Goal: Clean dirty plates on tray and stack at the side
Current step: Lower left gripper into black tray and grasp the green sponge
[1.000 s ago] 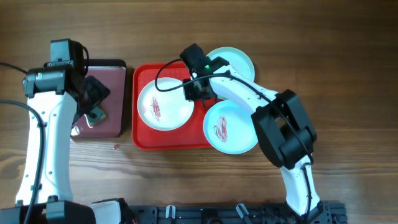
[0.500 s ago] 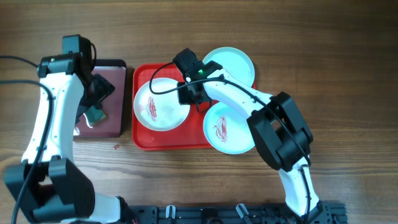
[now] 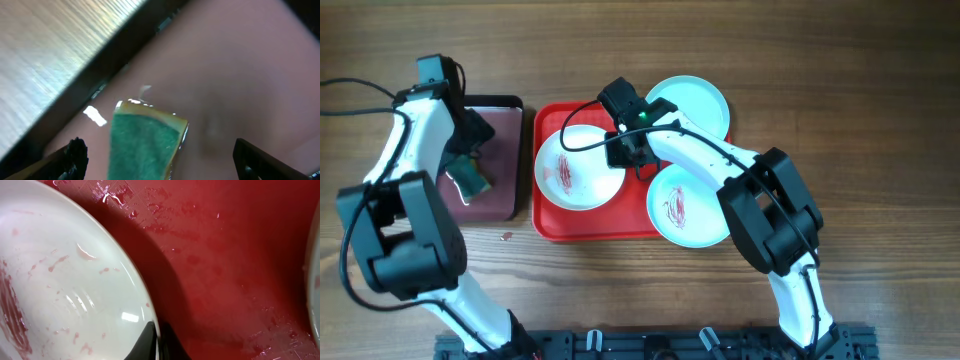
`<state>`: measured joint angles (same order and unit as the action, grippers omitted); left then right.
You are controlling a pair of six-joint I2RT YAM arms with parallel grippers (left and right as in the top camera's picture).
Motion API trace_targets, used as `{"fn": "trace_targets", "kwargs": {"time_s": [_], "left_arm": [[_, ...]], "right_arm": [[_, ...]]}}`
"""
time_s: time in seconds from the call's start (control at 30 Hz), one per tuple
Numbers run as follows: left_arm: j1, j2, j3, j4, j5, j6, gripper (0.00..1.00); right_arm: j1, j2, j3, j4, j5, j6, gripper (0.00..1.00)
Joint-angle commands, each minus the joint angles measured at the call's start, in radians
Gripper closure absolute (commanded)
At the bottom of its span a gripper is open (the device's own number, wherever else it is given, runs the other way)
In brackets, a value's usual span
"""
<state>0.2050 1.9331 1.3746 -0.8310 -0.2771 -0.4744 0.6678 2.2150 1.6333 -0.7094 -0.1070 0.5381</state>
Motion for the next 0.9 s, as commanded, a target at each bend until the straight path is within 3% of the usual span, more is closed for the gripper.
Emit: {"fn": "trace_targets", "kwargs": {"time_s": [0.0,0.23,0.27,0.3,0.33,0.4,0.73,0.77,0.83,0.87], "left_arm": [[0.004,0.073,-0.002,0.018,0.026,0.026,0.09],[0.010,0.110,-0.010,0.042,0.026,0.026,0.16],[0.010,0.111,-0.010,0.047,0.026,0.026,0.28],[0.010,0.111,-0.010,0.052,0.026,0.026,0.47],[0.010,0.111,-0.010,0.054,0.026,0.026,0.75],[0.010,0.111,-0.013,0.054,0.026,0.026,0.96],[0.010,0.092,0.014,-0.004,0.026,0.067,0.96],[0.010,0.086,0.029,-0.024,0.026,0.073,0.87],[0.010,0.065,0.066,-0.076,0.027,0.079,0.28],[0.010,0.053,0.080,-0.120,0.027,0.079,0.20]], "right_arm": [[0.000,0.037,-0.006,-0.005,0.051,0.011,0.96],[0.000,0.037,-0.006,-0.005,0.051,0.011,0.96],[0.000,0.037,-0.006,-0.005,0.051,0.011,0.96],[0.000,0.037,-0.006,-0.003,0.051,0.011,0.96],[0.000,0.037,-0.006,-0.002,0.051,0.011,0.96],[0.000,0.037,-0.006,-0.002,0.051,0.011,0.96],[0.000,0.037,-0.006,0.002,0.051,0.011,0.96],[0.000,0.037,-0.006,0.002,0.051,0.011,0.96],[0.000,0.037,-0.006,0.002,0.051,0.012,0.96],[0.000,0.037,-0.006,0.002,0.051,0.012,0.96]]}}
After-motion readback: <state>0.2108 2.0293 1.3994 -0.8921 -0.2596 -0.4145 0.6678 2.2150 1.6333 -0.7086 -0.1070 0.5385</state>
